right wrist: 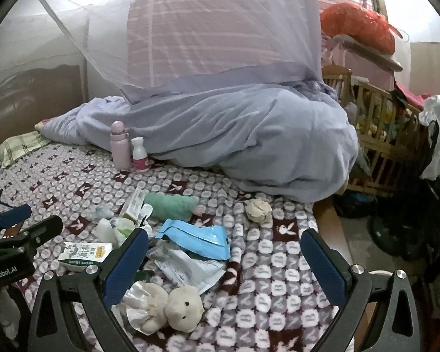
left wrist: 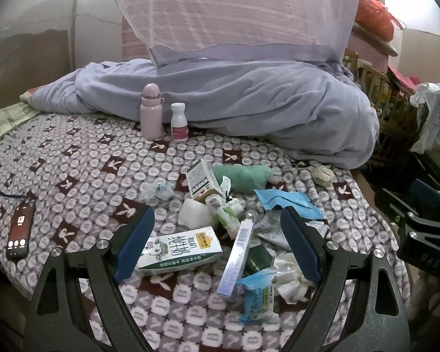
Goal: Collect trash
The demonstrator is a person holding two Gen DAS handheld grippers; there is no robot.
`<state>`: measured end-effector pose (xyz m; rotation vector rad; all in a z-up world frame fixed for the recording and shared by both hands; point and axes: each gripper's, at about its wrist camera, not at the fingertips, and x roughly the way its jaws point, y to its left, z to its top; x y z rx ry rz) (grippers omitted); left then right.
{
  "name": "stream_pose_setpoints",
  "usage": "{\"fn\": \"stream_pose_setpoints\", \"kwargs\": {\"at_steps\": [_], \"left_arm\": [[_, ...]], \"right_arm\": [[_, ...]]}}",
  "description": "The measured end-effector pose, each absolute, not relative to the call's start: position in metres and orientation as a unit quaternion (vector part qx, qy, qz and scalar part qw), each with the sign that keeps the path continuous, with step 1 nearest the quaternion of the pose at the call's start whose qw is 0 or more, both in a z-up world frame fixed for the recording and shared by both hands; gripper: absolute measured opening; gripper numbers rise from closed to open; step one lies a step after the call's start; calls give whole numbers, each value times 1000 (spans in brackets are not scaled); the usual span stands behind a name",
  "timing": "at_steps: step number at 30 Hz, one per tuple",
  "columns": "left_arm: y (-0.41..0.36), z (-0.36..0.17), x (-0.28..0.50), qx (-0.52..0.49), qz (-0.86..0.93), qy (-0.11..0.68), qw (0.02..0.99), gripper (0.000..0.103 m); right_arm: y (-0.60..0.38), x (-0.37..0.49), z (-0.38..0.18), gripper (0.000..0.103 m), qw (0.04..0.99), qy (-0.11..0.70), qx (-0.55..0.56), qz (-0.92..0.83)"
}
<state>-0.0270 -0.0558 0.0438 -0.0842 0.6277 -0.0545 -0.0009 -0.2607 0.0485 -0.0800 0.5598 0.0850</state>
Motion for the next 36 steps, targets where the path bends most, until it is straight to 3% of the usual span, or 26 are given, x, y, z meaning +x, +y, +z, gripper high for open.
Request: {"fn": "stream_pose_setpoints", "kwargs": {"at_steps": [36], "left_arm": [[-35,32,-18,-46,-10,316,948,87]], "right_arm": [[-251,6,42,103,953,292,-49,56]]}}
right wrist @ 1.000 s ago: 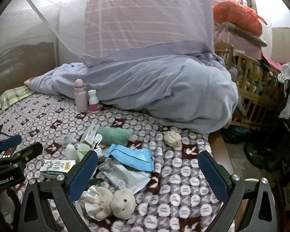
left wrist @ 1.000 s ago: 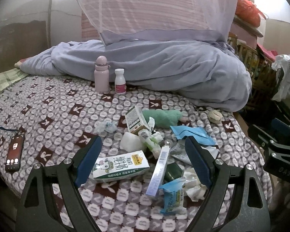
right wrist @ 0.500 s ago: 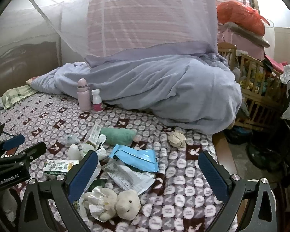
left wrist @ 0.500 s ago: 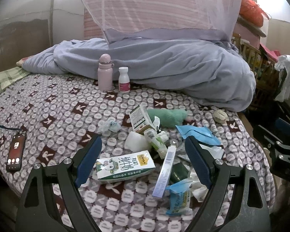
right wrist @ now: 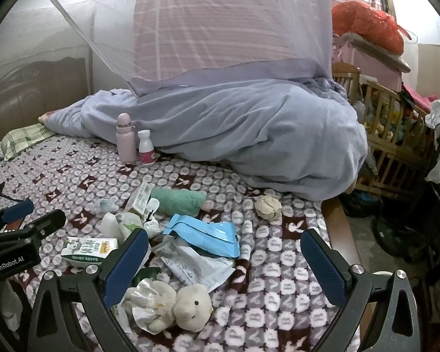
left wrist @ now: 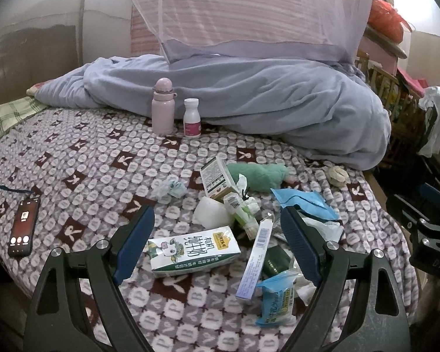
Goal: Collect trash
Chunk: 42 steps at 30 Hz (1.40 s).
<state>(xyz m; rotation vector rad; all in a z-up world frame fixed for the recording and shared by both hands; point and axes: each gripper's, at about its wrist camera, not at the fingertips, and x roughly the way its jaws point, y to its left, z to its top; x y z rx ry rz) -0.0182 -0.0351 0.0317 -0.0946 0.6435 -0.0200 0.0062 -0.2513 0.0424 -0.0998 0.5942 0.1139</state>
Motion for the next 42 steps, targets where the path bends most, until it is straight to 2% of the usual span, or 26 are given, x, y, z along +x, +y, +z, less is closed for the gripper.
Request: {"fn": "stream_pose_setpoints", "kwargs": {"at_steps": [18,42], "left_arm": [[8,21,-22,-52,14,337,940,87],[-11,10,-9,-50,1,359,932,87]], "right_arm": [[-262,5,38,103,953,295,-42,47],[-263,6,26,103,944,321,-48,66]]}}
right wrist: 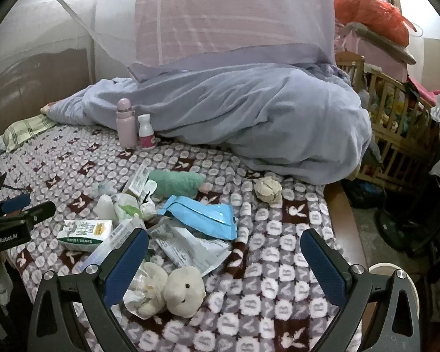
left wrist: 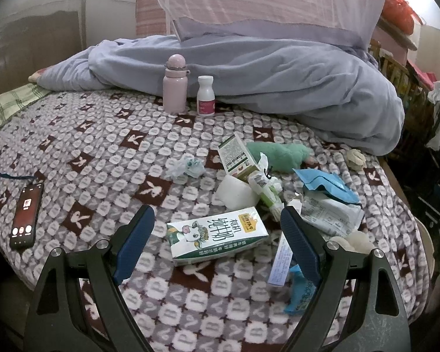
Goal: Collect trash
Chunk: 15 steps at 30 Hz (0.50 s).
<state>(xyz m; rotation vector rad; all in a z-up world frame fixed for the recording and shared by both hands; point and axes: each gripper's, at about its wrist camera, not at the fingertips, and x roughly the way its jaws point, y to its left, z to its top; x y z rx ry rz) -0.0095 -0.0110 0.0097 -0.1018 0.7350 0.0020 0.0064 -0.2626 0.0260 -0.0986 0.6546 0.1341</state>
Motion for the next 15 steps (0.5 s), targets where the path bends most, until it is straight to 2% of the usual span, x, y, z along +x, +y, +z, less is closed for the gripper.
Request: {"fn": "stream_pose_setpoints", "kwargs": {"at_steps": [15], "left_arm": [[-15,-3,-1,-63,-31,387,920,87]], "right_arm": [[-273,4,-1,102,927,362,-33,94]]}}
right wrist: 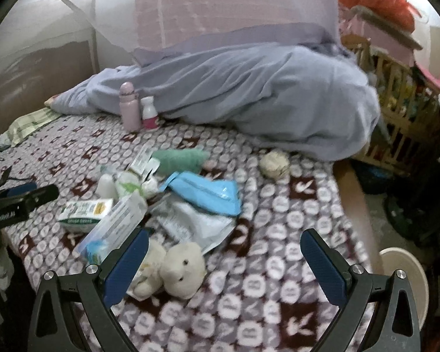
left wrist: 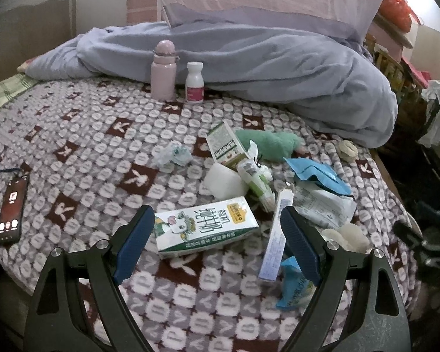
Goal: Collect trash
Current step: 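Grasp the white teddy bear with the right gripper while the left grasps a white tube, then carry both items to the cream bucket and open both grippers to drop them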
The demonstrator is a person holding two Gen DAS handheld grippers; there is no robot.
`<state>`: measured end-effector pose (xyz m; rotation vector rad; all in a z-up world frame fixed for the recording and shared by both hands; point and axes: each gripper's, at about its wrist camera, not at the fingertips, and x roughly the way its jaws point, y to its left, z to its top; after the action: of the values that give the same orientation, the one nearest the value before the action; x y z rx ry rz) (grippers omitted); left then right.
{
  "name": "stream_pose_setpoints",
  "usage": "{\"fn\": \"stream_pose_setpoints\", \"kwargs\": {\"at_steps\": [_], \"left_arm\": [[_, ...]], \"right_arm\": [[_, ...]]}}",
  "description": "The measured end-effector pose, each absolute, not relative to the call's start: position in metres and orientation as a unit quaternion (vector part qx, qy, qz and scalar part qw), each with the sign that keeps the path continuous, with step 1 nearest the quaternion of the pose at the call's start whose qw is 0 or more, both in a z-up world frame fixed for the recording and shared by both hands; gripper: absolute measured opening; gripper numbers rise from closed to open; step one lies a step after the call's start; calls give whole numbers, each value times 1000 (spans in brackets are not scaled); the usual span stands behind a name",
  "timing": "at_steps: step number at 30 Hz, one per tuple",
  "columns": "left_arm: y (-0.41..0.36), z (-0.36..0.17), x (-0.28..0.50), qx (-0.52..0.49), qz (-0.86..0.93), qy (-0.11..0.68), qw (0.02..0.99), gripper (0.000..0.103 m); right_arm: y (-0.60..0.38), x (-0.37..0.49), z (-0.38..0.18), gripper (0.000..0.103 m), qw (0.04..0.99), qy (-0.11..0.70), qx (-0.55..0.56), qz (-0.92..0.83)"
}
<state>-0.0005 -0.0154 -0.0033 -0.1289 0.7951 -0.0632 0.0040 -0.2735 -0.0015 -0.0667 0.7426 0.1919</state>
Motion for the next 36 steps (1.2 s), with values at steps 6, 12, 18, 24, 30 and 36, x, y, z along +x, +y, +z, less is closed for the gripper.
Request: {"fn": "stream_pose_setpoints", "kwargs": {"at_steps": [6,12,18,24,30,36], "left_arm": [[-28,-12,5,-42,-53,405,912,80],[-47,-31,27,-37,-94,453,886,76],[-73,-61,55,-18,-120,501,857,40],[-82,-53,62,-19,-139,504,852,16],[-78,-3,55,-33,-159,468,869,16],[-110,30,51,-37,-202,449,870,16]], "right_arm": [[-264,10,-34,80,897,415,1,154],[-261,27,-67,78,873,450,42,181],[-267,43,-86,53,848,470,115,218],[-274,35,-72,46,860,449,110,218],[-309,19,-29,46,895,389,106,192],[-351,5,4,46,923,351,87,130]]}}
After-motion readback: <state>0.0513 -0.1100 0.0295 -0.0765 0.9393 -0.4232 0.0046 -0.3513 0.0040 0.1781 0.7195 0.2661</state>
